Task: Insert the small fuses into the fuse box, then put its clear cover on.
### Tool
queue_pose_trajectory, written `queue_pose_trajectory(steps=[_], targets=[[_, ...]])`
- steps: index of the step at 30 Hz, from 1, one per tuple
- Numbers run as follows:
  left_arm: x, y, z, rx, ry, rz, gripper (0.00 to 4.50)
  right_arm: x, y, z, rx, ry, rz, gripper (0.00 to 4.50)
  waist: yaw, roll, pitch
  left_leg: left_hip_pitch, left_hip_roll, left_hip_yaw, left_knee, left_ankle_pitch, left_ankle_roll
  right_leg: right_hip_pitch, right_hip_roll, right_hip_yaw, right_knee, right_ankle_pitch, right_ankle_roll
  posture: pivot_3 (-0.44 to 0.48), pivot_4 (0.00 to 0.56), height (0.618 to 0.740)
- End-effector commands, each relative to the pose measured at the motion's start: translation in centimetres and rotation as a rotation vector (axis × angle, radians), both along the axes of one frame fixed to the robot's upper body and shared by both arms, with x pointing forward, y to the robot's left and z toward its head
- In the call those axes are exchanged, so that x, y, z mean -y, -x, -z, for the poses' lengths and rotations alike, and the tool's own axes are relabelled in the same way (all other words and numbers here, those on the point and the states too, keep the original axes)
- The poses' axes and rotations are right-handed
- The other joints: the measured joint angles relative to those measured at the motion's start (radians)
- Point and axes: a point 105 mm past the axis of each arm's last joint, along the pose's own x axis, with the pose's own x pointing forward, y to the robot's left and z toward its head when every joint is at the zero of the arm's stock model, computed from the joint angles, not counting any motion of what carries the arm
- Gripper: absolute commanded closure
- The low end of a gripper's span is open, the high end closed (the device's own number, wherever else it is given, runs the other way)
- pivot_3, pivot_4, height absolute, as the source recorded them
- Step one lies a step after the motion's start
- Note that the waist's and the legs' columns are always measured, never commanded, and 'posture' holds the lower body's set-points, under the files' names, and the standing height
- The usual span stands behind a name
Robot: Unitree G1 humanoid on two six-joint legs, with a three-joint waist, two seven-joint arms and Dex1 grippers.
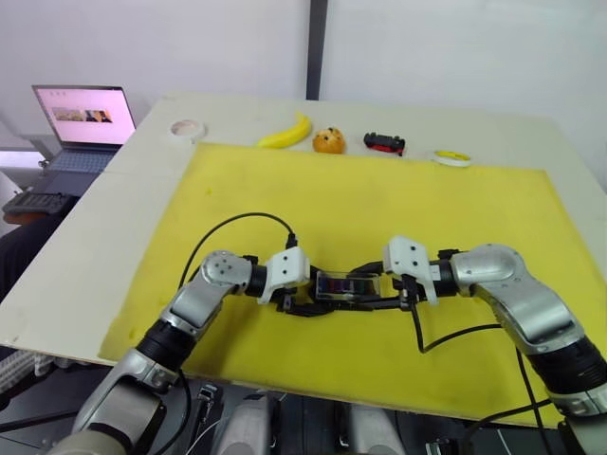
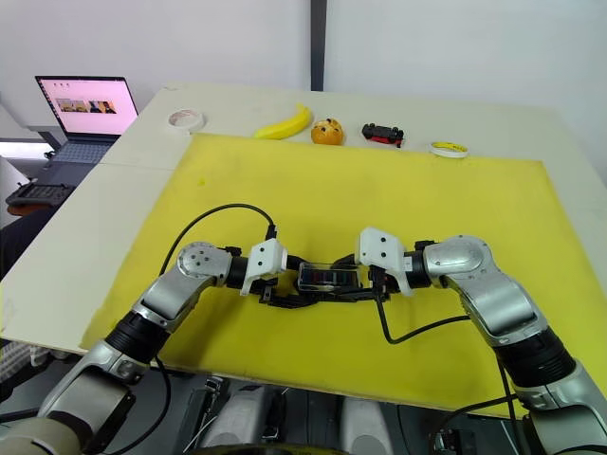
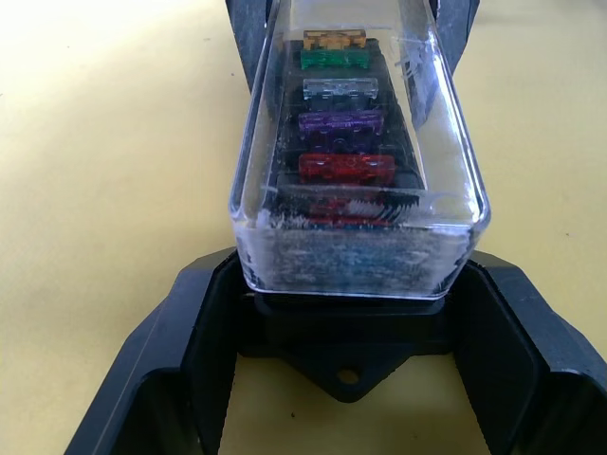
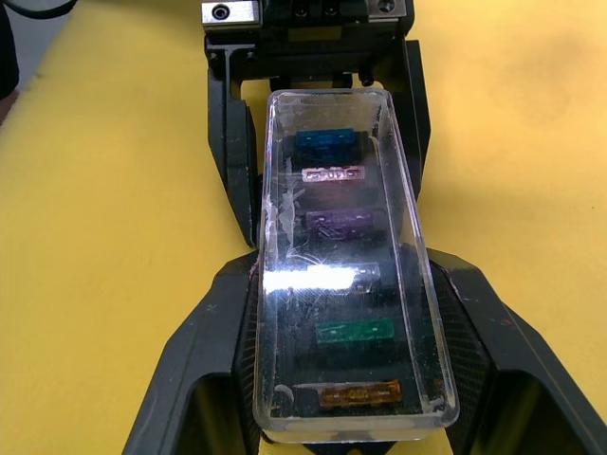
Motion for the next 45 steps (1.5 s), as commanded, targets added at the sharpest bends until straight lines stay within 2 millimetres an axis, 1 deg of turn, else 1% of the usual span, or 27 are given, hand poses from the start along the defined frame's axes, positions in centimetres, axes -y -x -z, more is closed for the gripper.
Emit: queue_pose_trajectory(steps=[1,6,17,19,20,21,22,23,27,30,35,36,38,40,44,45], targets=[[-0.1,0.0,-0.1,0.016,-0.010,0.009,1.89,0.4,-0.2,-0.4,0.030,0.013,0.019,2.77,0.000,0.000,0.000,0.000,0.000,0.000,0.000,0.000,0.000,0.000,0.000,0.000,0.000,0.000,0.000,0.000,0.150,0.740],[0.0,0.0,-0.1,0.016,-0.007,0.011,1.89,0.6,-0.2,-0.1,0.026,0.025,0.021,2.77,0.000,0.000,0.000,0.000,0.000,0.000,0.000,0.000,0.000,0.000,0.000,0.000,0.000,0.000,0.000,0.000,0.150,0.740],[0.1,-0.1,0.0,0.016,-0.005,0.013,1.89,0.5,0.2,-0.9,0.015,0.011,-0.006,2.77,0.002,0.000,0.000,0.000,0.000,0.000,0.000,0.000,0.000,0.000,0.000,0.000,0.000,0.000,0.000,0.000,0.150,0.740],[0.1,-0.1,0.0,0.016,-0.005,0.013,1.89,0.4,0.5,-1.4,0.015,-0.004,-0.017,1.72,0.002,0.000,0.000,0.000,0.000,0.000,0.000,0.000,0.000,0.000,0.000,0.000,0.000,0.000,0.000,0.000,0.150,0.740],[0.1,-0.1,0.0,0.016,-0.005,0.012,1.89,0.4,0.5,-1.7,0.019,-0.010,-0.017,1.42,0.002,0.000,0.000,0.000,0.000,0.000,0.000,0.000,0.000,0.000,0.000,0.000,0.000,0.000,0.000,0.000,0.150,0.740],[0.1,-0.1,0.0,0.016,-0.005,0.012,1.89,0.4,0.5,-1.9,0.026,-0.015,-0.017,0.99,0.001,0.000,0.000,0.000,0.000,0.000,0.000,0.000,0.000,0.000,0.000,0.000,0.000,0.000,0.000,0.000,0.150,0.740],[0.1,-0.2,0.0,0.016,-0.004,0.012,1.89,0.3,0.5,-2.2,0.036,-0.022,-0.018,0.43,0.001,0.000,0.000,0.000,0.000,0.000,0.000,0.000,0.000,0.000,-0.001,0.000,0.000,0.000,0.000,0.000,0.150,0.740],[0.2,-0.2,0.0,0.016,-0.004,0.012,1.89,0.3,0.6,-2.5,0.041,-0.027,-0.017,0.02,0.001,0.000,0.000,0.000,0.000,0.000,0.000,0.000,0.000,0.000,-0.001,0.000,0.000,0.000,0.000,0.000,0.150,0.740],[0.3,-0.1,-0.1,0.017,-0.001,0.015,1.89,0.2,1.0,-3.4,0.050,-0.046,-0.031,0.02,0.001,0.000,0.000,0.000,0.000,0.000,0.000,0.000,0.000,0.000,-0.001,0.000,0.000,0.000,0.000,0.000,0.150,0.740],[0.3,-0.1,-0.1,0.016,0.000,0.019,1.89,0.2,0.9,-3.8,0.063,-0.067,-0.020,0.02,0.001,0.000,0.000,0.000,0.000,0.000,0.000,0.000,0.000,0.000,-0.001,0.000,0.000,0.000,0.000,0.000,0.150,0.740],[0.4,0.0,-0.1,0.014,0.003,0.025,1.89,-1.4,1.1,-4.9,0.106,-0.229,-0.047,0.02,0.001,0.000,0.000,0.000,0.000,0.000,0.000,0.000,0.000,0.000,-0.001,0.000,0.000,0.000,0.000,0.000,0.150,0.740],[0.4,0.0,-0.1,0.015,0.002,0.024,1.89,-1.7,0.9,-5.0,0.116,-0.263,-0.038,0.27,0.001,0.000,0.000,0.000,0.000,0.000,0.000,0.000,0.000,0.000,-0.001,0.000,0.000,0.000,0.000,0.000,0.150,0.740],[0.4,-0.1,-0.2,0.016,0.002,0.024,1.89,-2.0,0.9,-4.8,0.119,-0.304,-0.031,0.95,0.002,0.000,0.000,0.000,0.000,0.000,0.000,0.000,0.000,0.000,-0.001,0.000,0.000,0.000,0.000,0.000,0.150,0.740],[0.4,-0.1,-0.2,0.016,0.003,0.024,1.89,-2.1,0.9,-4.1,0.112,-0.310,-0.025,1.94,0.002,0.000,0.000,-0.001,-0.001,0.000,0.000,0.000,0.000,0.000,-0.001,0.000,0.000,0.000,0.000,0.000,0.150,0.740],[0.4,-0.1,-0.2,0.014,0.004,0.023,1.89,-1.9,0.9,-3.0,0.103,-0.290,-0.014,4.06,0.001,0.000,0.000,-0.001,-0.001,0.000,0.000,0.000,0.000,0.000,-0.001,0.000,0.000,0.000,0.000,0.000,0.150,0.740],[0.4,-0.1,-0.2,0.014,0.004,0.022,1.89,-1.9,0.9,-2.8,0.101,-0.283,-0.014,4.42,0.001,0.000,0.000,-0.001,-0.001,0.000,0.000,0.000,0.000,0.000,-0.001,0.000,0.000,0.000,0.000,0.000,0.150,0.740]])
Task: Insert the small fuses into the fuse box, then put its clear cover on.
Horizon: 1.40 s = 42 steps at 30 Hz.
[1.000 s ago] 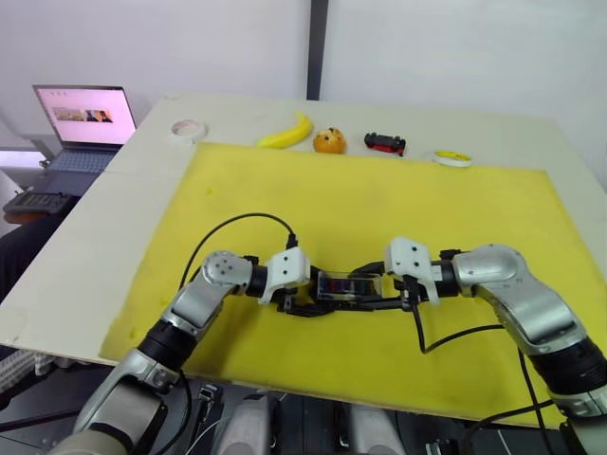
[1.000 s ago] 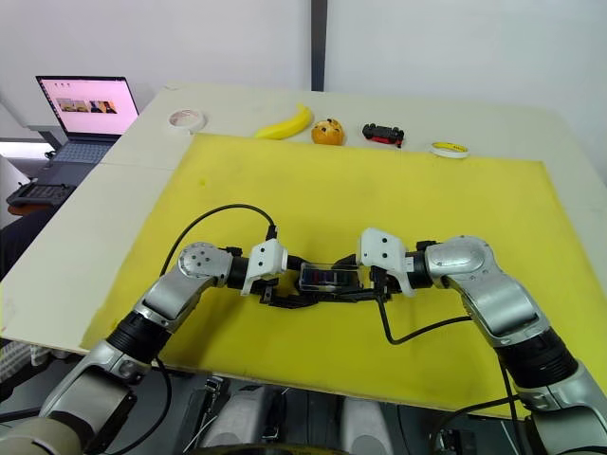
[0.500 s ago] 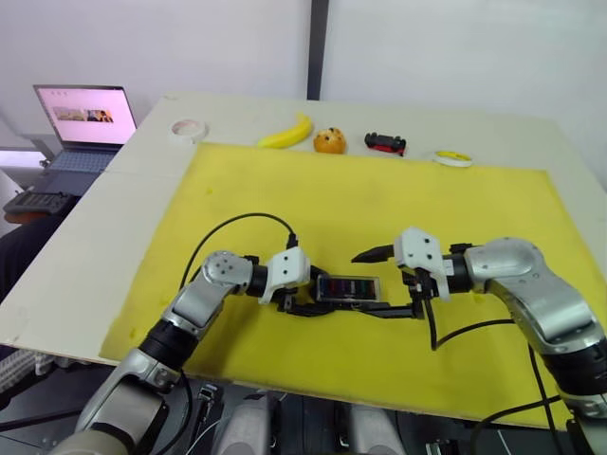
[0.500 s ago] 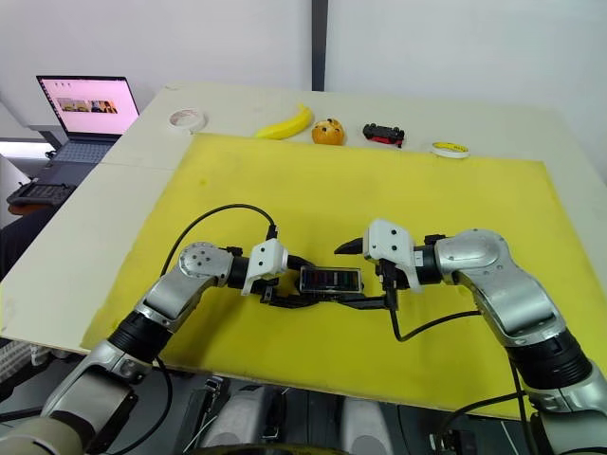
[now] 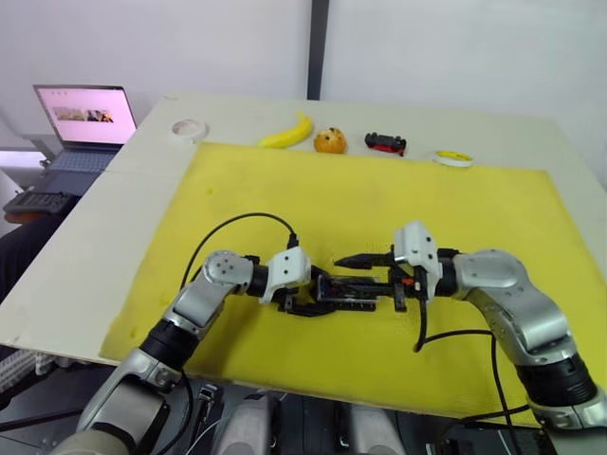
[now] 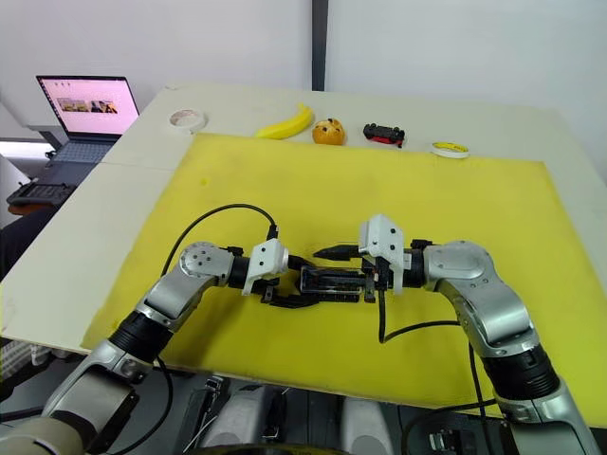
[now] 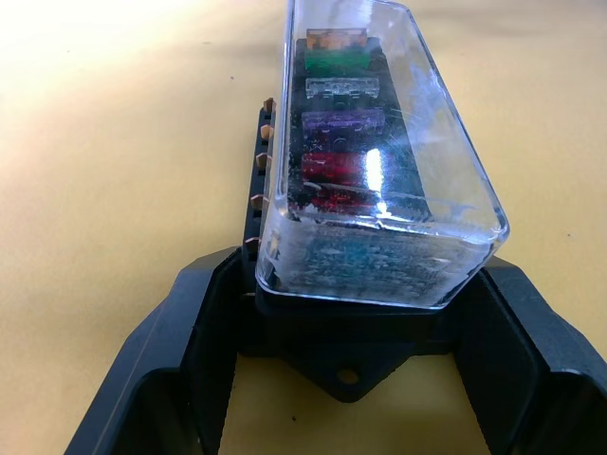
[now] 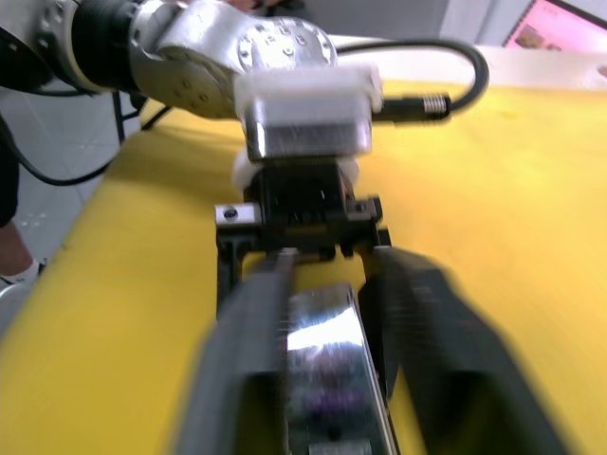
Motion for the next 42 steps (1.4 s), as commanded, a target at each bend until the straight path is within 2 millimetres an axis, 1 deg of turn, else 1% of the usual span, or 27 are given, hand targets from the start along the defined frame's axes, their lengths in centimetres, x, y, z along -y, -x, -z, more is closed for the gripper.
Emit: queue_pose_trajectory(steps=[1,8,15,18,22,23,27,30,33,36,40,42], targets=[[0.1,0.0,-0.3,0.013,-0.005,0.014,1.89,-0.1,0.1,-0.1,0.038,0.008,-0.008,4.42,0.000,0.000,0.000,0.000,0.000,0.000,0.000,0.000,0.000,0.000,0.000,0.000,0.000,0.000,0.000,0.000,0.150,0.740],[0.2,0.0,-0.4,0.015,-0.003,0.012,1.89,0.0,-0.3,1.2,0.029,0.067,-0.005,4.42,0.000,0.000,0.000,0.000,0.000,0.000,0.000,0.000,0.000,0.000,0.000,0.000,0.000,0.000,0.000,0.000,0.150,0.740],[0.3,0.1,-0.4,0.019,-0.001,0.016,1.89,0.6,-1.3,2.5,-0.013,0.131,0.034,4.42,-0.001,0.000,0.000,0.000,0.000,0.000,0.000,0.000,0.000,0.000,0.000,0.000,0.000,0.000,0.000,0.000,0.150,0.740],[0.3,0.1,-0.5,0.021,-0.001,0.018,1.89,0.8,-1.7,2.7,-0.039,0.135,0.051,4.42,0.000,0.000,0.000,0.000,0.000,0.000,0.000,0.000,0.000,0.000,0.000,0.000,0.000,0.000,0.000,0.000,0.150,0.740],[0.2,0.1,-0.5,0.024,-0.003,0.019,1.89,0.8,-1.5,3.0,-0.098,0.135,0.049,4.42,-0.001,0.000,0.000,0.001,0.000,0.000,0.000,0.000,0.000,0.001,0.000,0.000,0.000,0.000,0.000,0.000,0.150,0.740],[0.2,0.1,-0.5,0.024,-0.003,0.018,1.89,0.8,-1.5,2.9,-0.090,0.139,0.043,4.42,-0.001,0.000,0.000,0.001,0.000,0.000,0.000,0.000,0.000,0.001,0.000,0.000,0.000,0.000,0.000,0.000,0.150,0.740],[0.2,0.0,-0.4,0.019,-0.002,0.013,1.89,0.3,-1.0,1.6,-0.055,0.077,0.010,4.42,0.000,0.000,0.000,0.001,0.000,0.000,0.000,0.000,0.000,0.001,0.000,0.000,0.000,0.000,0.000,0.000,0.150,0.740],[0.1,0.0,-0.4,0.016,-0.001,0.011,1.89,0.1,-1.2,1.3,-0.004,0.088,0.017,4.42,0.000,0.000,0.000,0.001,0.000,0.000,0.000,0.000,0.000,0.001,0.000,0.000,0.000,0.000,0.000,0.000,0.150,0.740],[0.1,0.1,-0.4,0.015,-0.001,0.011,1.89,-0.2,-1.3,0.7,0.036,0.062,0.023,4.42,0.000,0.000,0.000,0.001,0.000,0.000,0.000,0.000,0.000,0.001,0.000,0.000,0.000,0.000,0.000,0.000,0.150,0.740],[0.1,0.1,-0.4,0.016,-0.001,0.011,1.89,-0.3,-1.0,0.1,0.045,0.042,0.010,4.42,0.000,0.000,0.000,0.001,0.000,0.000,0.000,0.000,0.000,0.001,0.000,0.000,0.000,0.000,0.000,0.000,0.150,0.740],[0.1,0.0,-0.3,0.019,-0.003,0.011,1.89,-0.4,-0.2,0.4,0.039,0.060,-0.021,4.42,0.000,0.000,0.000,0.001,0.000,0.000,0.000,0.000,0.000,0.000,0.000,0.000,0.000,0.000,0.000,0.000,0.150,0.740],[0.1,0.1,-0.3,0.020,-0.003,0.012,1.89,-0.4,-0.3,0.9,0.032,0.079,-0.010,4.42,0.000,0.000,0.000,0.001,0.000,0.000,0.000,0.000,0.000,0.000,0.000,0.000,0.000,0.000,0.000,0.000,0.150,0.740]])
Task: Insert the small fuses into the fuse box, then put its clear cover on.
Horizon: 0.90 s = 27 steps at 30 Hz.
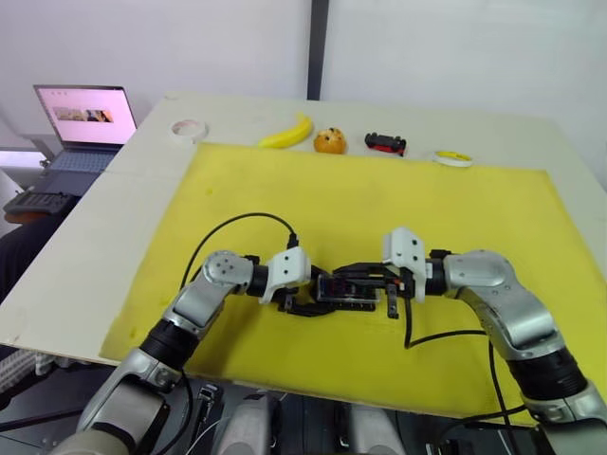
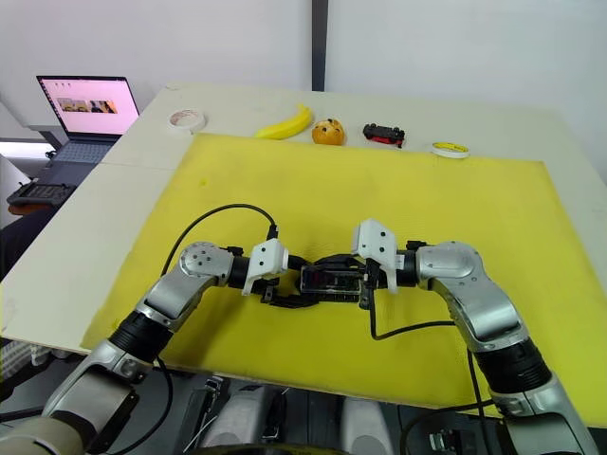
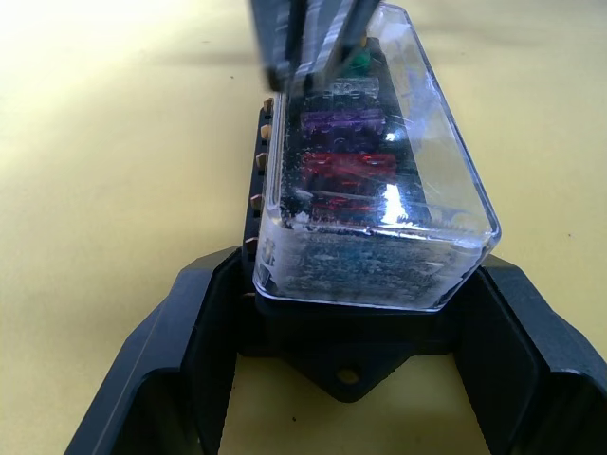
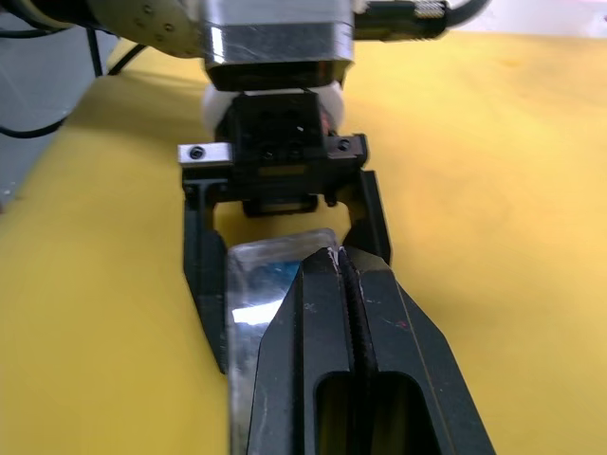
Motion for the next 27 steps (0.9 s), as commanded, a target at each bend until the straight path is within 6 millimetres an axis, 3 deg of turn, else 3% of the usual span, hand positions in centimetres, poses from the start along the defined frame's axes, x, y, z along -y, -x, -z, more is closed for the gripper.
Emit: queue_pose_trajectory(steps=[1,5,13,16,21,27], targets=[[0.1,0.1,-0.3,0.021,-0.001,0.013,1.89,-0.1,0.2,0.1,0.031,0.038,-0.002,4.42,0.000,0.000,0.000,0.000,0.000,0.000,0.000,0.000,0.000,0.000,0.000,0.000,0.000,0.000,0.000,0.000,0.150,0.740],[0.2,0.2,-0.4,0.037,-0.002,0.027,1.89,1.3,-0.6,3.1,-0.034,0.197,0.068,4.42,-0.001,0.000,0.000,0.000,0.000,0.000,0.000,0.000,0.000,0.000,0.000,0.000,0.000,0.000,0.000,0.000,0.150,0.740],[0.1,0.4,-0.2,0.061,-0.012,0.043,1.89,1.3,-0.4,3.6,-0.264,0.143,0.131,4.42,-0.001,0.000,-0.001,0.002,0.000,0.000,0.000,0.000,0.000,0.002,0.000,0.000,0.000,0.000,0.000,0.000,0.150,0.740],[0.2,0.5,-0.2,0.063,-0.013,0.043,1.89,1.7,-0.5,4.1,-0.277,0.179,0.151,4.42,-0.001,0.000,-0.002,0.002,0.000,0.000,0.000,0.000,0.000,0.002,0.000,0.000,0.000,0.000,-0.001,0.000,0.150,0.740],[0.3,0.5,-0.3,0.048,-0.008,0.035,1.89,1.8,-1.4,3.5,-0.172,0.193,0.157,4.42,-0.003,0.000,-0.004,0.002,0.000,0.000,0.000,0.000,0.000,0.002,0.000,0.000,0.000,0.000,-0.001,0.000,0.150,0.740],[0.3,0.4,-0.3,0.041,-0.006,0.027,1.89,0.4,-0.6,-0.7,-0.008,0.029,0.059,4.42,-0.001,0.000,-0.003,0.002,0.000,0.000,0.000,0.000,0.000,0.001,-0.001,0.000,0.000,0.000,-0.001,0.000,0.150,0.740]])
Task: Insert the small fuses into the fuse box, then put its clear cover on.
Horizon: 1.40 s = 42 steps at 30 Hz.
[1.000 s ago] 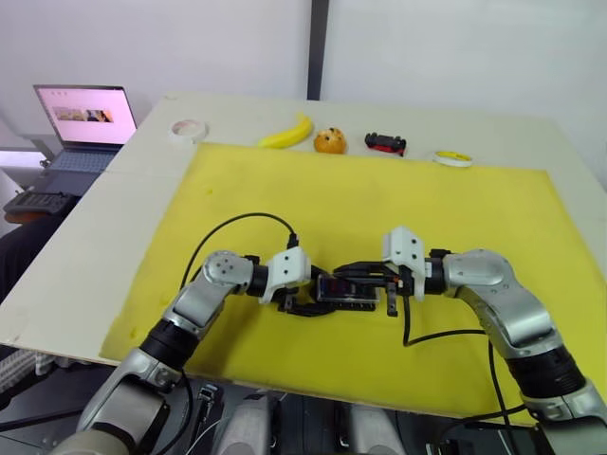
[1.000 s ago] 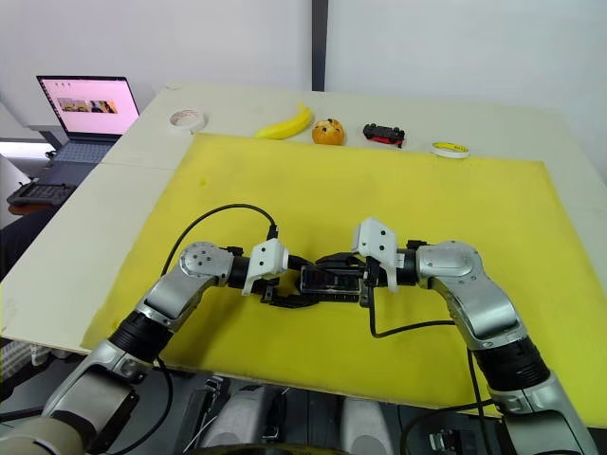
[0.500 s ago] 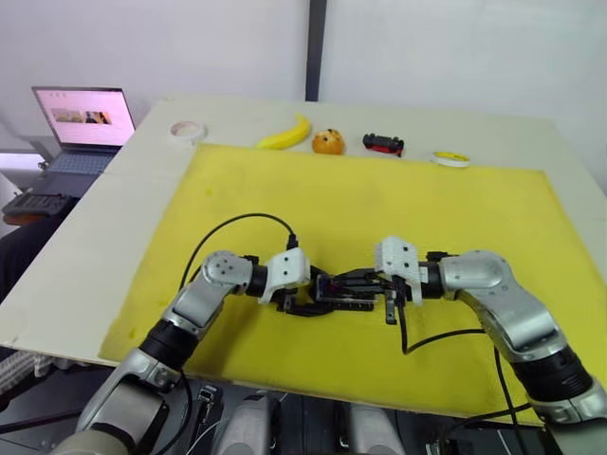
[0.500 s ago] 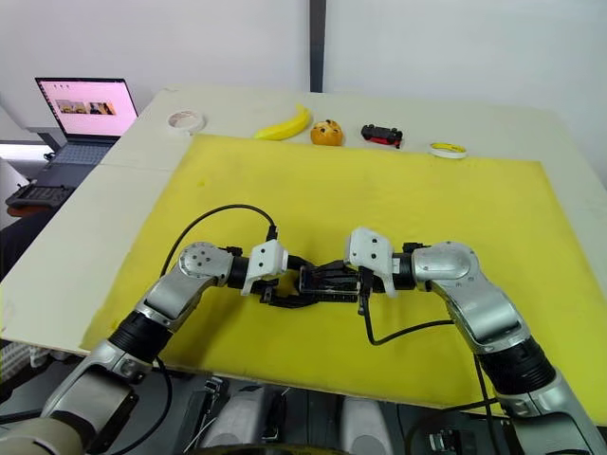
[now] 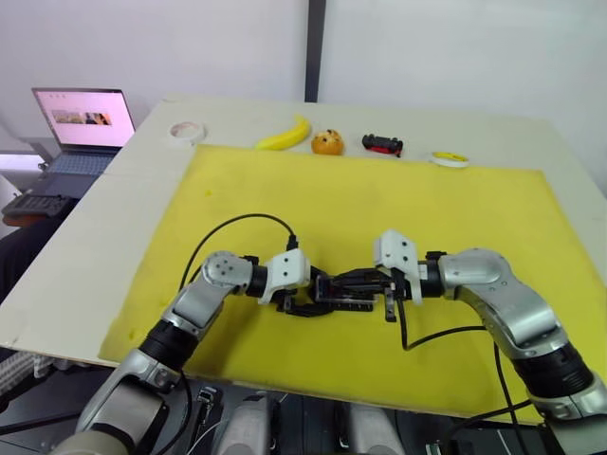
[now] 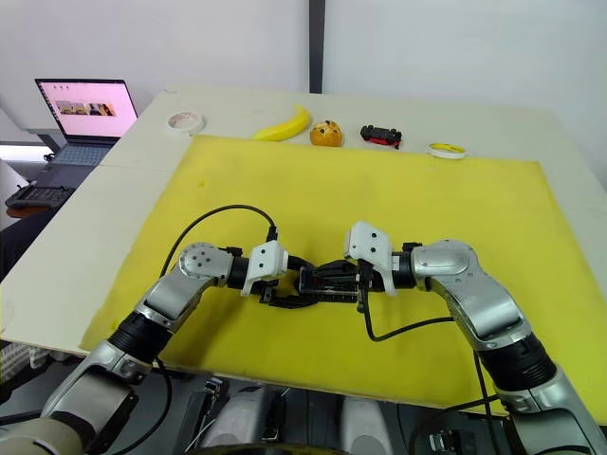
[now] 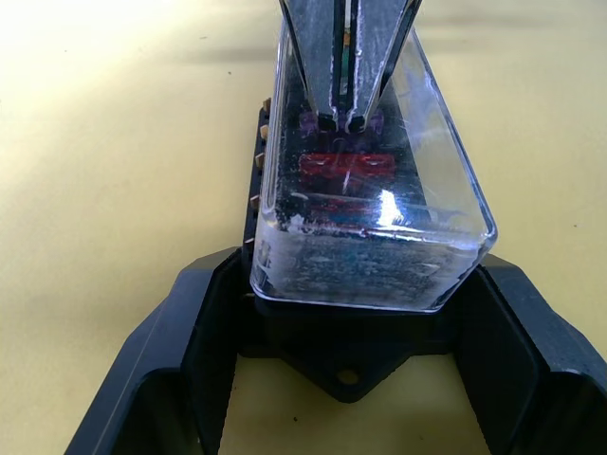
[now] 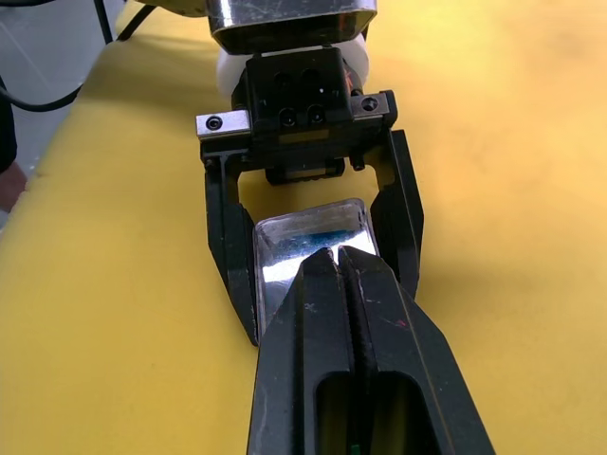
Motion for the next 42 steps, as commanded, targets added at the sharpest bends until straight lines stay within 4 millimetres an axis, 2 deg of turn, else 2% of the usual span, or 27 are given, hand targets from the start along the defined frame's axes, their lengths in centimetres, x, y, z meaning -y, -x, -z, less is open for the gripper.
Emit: queue_pose_trajectory(steps=[1,4,7,10,13,20,26,27,28,30,31,36,42], targets=[[0.3,0.4,-0.5,0.018,0.006,0.025,1.89,0.3,-0.3,-1.8,0.082,-0.048,0.019,4.42,0.000,0.000,0.000,-0.001,0.000,0.000,0.000,0.000,0.000,-0.001,0.000,0.000,0.000,0.000,0.000,0.000,0.150,0.740],[0.3,0.4,-0.5,0.016,0.006,0.022,1.89,0.3,0.2,-3.3,0.131,-0.075,-0.002,4.42,0.002,0.000,0.000,-0.002,0.000,0.000,0.000,0.000,0.000,-0.002,0.000,0.000,0.000,0.000,0.000,0.000,0.150,0.740],[0.3,0.4,-0.5,0.012,0.005,0.019,1.89,1.3,0.9,-3.6,0.183,-0.023,-0.025,3.63,0.003,0.001,0.001,-0.005,0.000,0.000,0.000,0.000,0.000,-0.004,0.000,0.000,0.000,0.000,0.000,0.000,0.150,0.740],[0.3,0.3,-0.6,0.012,0.004,0.017,1.89,2.1,0.7,-2.6,0.232,0.037,-0.002,2.20,0.002,0.001,0.001,-0.005,0.000,0.000,0.000,0.000,0.000,-0.004,0.000,0.000,0.000,0.000,0.000,0.000,0.150,0.740],[0.3,0.3,-0.6,0.012,0.005,0.016,1.89,2.4,1.1,-1.2,0.209,0.077,-0.018,0.83,0.002,0.001,0.001,-0.005,0.000,0.000,0.000,0.000,0.000,-0.004,0.000,0.000,0.000,0.000,0.000,0.000,0.150,0.740],[0.3,0.2,-0.6,0.016,0.004,0.013,1.89,2.4,0.9,0.1,0.214,0.107,-0.008,0.83,0.002,0.001,0.001,-0.005,0.000,0.000,0.001,0.000,0.000,-0.004,0.001,-0.001,0.000,0.000,0.000,0.000,0.150,0.740],[0.2,0.2,-0.6,0.016,0.003,0.014,1.89,2.0,0.7,0.2,0.210,0.098,-0.008,0.83,0.002,0.001,0.001,-0.005,0.000,0.000,0.001,0.000,0.000,-0.004,0.001,-0.001,0.000,0.000,0.000,0.000,0.150,0.740],[0.2,0.2,-0.6,0.016,0.003,0.014,1.89,2.0,0.7,0.2,0.207,0.097,-0.009,1.37,0.002,0.001,0.001,-0.005,0.000,0.000,0.001,0.000,0.000,-0.004,0.001,-0.001,0.000,0.000,0.000,0.000,0.150,0.740],[0.3,0.2,-0.6,0.016,0.003,0.015,1.89,2.0,0.6,0.2,0.207,0.103,-0.008,1.63,0.002,0.001,0.001,-0.005,0.000,0.000,0.001,0.000,0.000,-0.004,0.001,-0.001,0.000,0.000,0.000,0.000,0.150,0.740],[0.3,0.3,-0.6,0.017,0.004,0.018,1.89,2.0,0.5,0.3,0.209,0.112,-0.009,2.57,0.001,0.001,0.001,-0.005,0.000,0.000,0.001,0.000,0.000,-0.004,0.001,-0.001,0.000,0.000,0.000,0.000,0.150,0.740],[0.3,0.3,-0.6,0.017,0.005,0.019,1.89,2.0,0.4,0.3,0.208,0.112,-0.009,2.79,0.001,0.001,0.001,-0.005,0.000,0.000,0.001,0.000,0.000,-0.004,0.001,-0.001,0.000,0.000,0.000,0.000,0.150,0.740],[0.3,0.3,-0.4,0.016,0.003,0.020,1.89,1.8,0.8,-0.4,0.156,0.087,-0.031,2.79,0.001,0.001,0.001,-0.005,0.000,0.000,0.001,0.000,0.000,-0.004,0.002,-0.001,0.000,0.000,0.001,0.000,0.150,0.740],[0.3,0.4,-0.2,0.020,0.000,0.026,1.89,2.6,0.5,-0.4,0.057,0.144,-0.033,2.79,0.002,0.001,0.001,-0.005,0.000,0.000,0.001,0.000,0.000,-0.004,0.001,-0.001,0.000,0.000,0.001,0.000,0.150,0.740]])
